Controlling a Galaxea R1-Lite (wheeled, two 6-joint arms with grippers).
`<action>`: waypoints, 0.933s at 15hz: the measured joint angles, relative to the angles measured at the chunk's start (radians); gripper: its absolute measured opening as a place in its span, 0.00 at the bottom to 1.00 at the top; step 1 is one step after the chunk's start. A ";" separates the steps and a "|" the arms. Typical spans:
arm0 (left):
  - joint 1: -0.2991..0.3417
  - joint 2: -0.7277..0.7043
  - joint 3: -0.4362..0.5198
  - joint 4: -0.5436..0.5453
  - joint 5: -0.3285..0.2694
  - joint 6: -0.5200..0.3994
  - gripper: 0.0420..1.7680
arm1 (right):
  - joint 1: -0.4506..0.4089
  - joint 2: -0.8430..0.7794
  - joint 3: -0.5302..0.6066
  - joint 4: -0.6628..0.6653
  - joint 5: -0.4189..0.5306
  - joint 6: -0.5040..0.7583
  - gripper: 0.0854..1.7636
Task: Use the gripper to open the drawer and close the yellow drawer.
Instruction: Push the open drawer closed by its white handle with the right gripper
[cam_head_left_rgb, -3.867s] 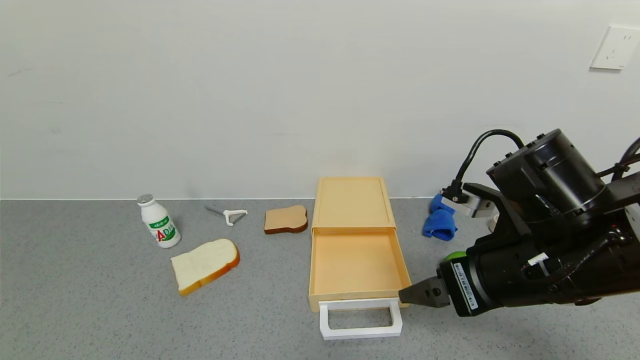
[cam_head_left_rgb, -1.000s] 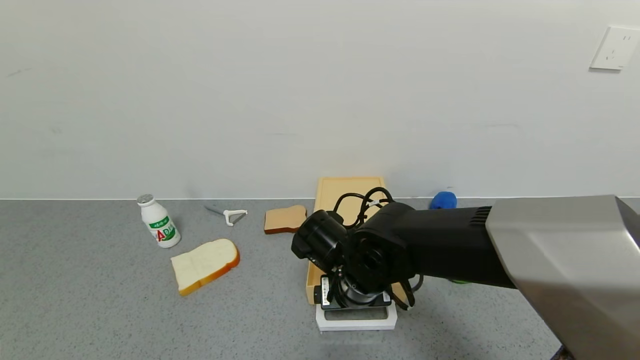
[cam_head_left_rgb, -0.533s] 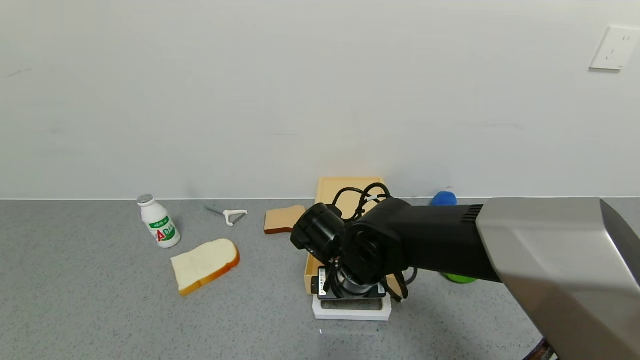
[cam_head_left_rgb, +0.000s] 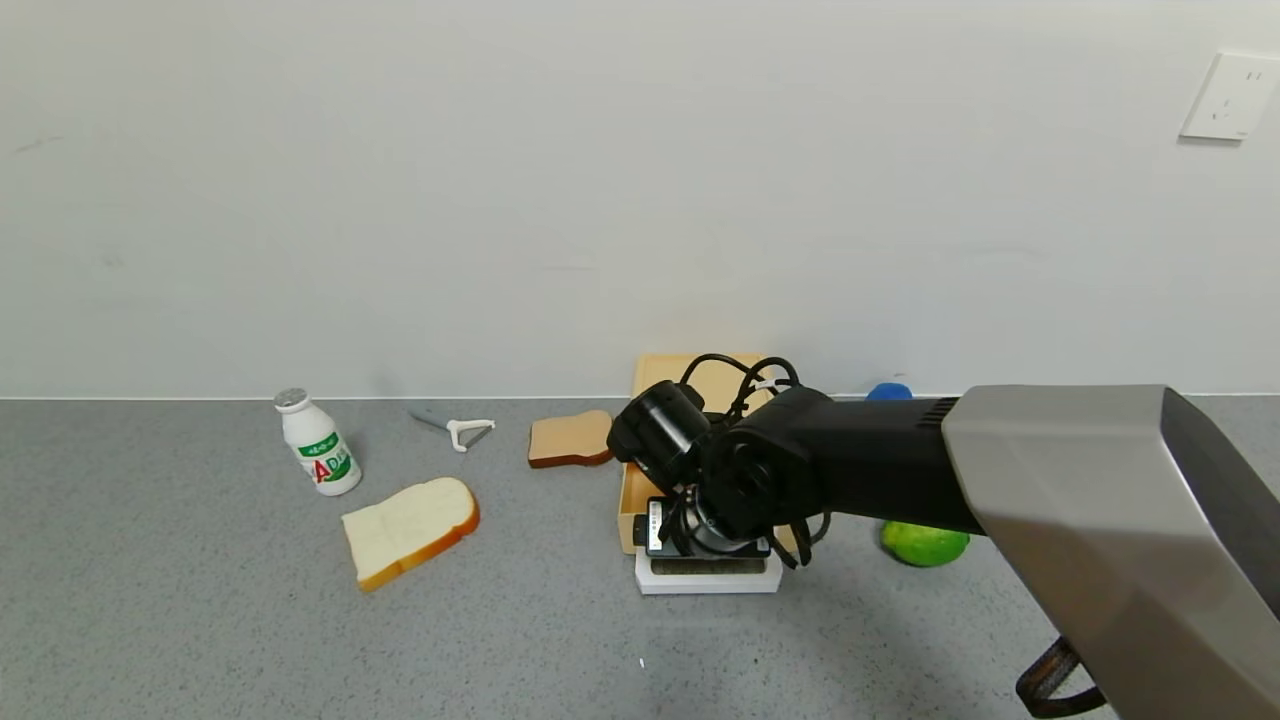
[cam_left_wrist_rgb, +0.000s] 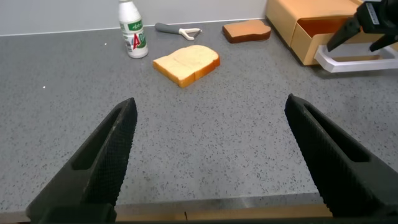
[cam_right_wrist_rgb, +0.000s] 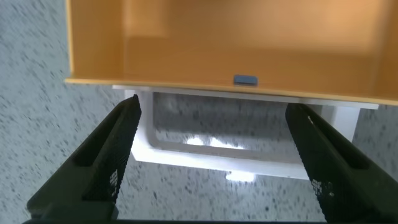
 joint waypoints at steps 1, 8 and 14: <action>0.000 0.000 0.000 0.000 0.000 0.000 0.97 | -0.004 0.003 0.000 -0.017 0.000 -0.011 0.97; 0.000 0.000 0.000 0.000 0.000 0.000 0.97 | -0.047 0.037 -0.004 -0.154 0.001 -0.089 0.97; 0.000 0.000 0.000 0.000 0.000 0.000 0.97 | -0.076 0.063 -0.009 -0.271 0.004 -0.157 0.97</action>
